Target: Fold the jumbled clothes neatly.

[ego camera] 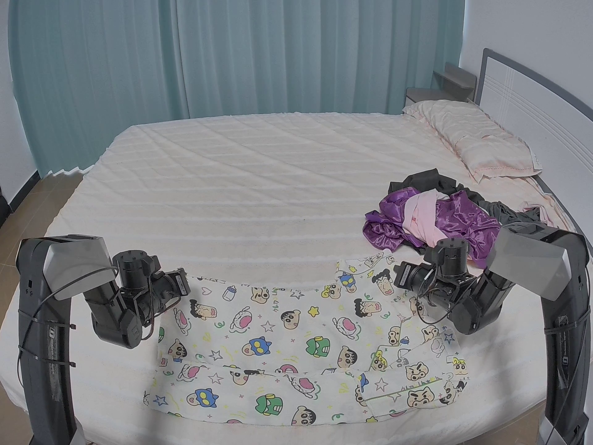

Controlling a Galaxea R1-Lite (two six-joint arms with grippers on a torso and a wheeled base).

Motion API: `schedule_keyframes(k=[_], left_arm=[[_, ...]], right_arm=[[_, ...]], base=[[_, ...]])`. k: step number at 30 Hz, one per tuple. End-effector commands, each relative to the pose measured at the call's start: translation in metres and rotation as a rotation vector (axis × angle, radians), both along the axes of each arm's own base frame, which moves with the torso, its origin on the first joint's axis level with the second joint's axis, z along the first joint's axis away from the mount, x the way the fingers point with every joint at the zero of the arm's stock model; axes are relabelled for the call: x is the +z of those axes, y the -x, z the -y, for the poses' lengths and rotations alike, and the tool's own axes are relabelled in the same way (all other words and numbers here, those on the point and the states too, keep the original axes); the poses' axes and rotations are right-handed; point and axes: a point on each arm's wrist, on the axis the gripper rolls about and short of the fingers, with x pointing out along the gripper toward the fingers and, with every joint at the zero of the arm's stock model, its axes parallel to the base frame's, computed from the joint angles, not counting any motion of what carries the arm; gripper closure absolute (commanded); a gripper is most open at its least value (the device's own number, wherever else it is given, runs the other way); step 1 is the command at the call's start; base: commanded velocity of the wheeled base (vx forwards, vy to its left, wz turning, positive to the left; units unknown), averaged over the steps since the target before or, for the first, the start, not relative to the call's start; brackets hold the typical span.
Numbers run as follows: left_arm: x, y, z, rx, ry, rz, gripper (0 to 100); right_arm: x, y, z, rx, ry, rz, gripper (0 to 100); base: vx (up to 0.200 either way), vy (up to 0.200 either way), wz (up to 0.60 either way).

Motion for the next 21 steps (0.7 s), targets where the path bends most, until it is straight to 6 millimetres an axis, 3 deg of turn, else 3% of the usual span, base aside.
schedule_keyframes(k=[1,5,16,17,21], left_arm=[[0.007,0.015,-0.001,-0.002,0.002,0.029,100],[0.010,0.028,-0.001,-0.014,-0.006,0.030,100],[0.009,0.039,-0.002,-0.019,-0.021,0.038,100],[0.009,0.039,-0.002,-0.019,-0.021,0.036,100],[0.008,0.040,-0.002,-0.019,-0.021,0.035,100]], right_arm=[[0.021,0.021,0.010,0.013,-0.017,0.032,100],[0.023,0.037,0.017,0.054,-0.029,0.004,100],[0.022,0.052,0.021,0.108,-0.045,-0.042,100],[0.021,0.052,0.021,0.108,-0.046,-0.043,0],[0.020,0.051,0.023,0.115,-0.049,-0.049,0]], base=[[0.000,0.000,0.00],[0.000,0.000,0.00],[0.000,0.000,0.00],[0.000,0.000,0.00],[0.000,0.000,0.00]])
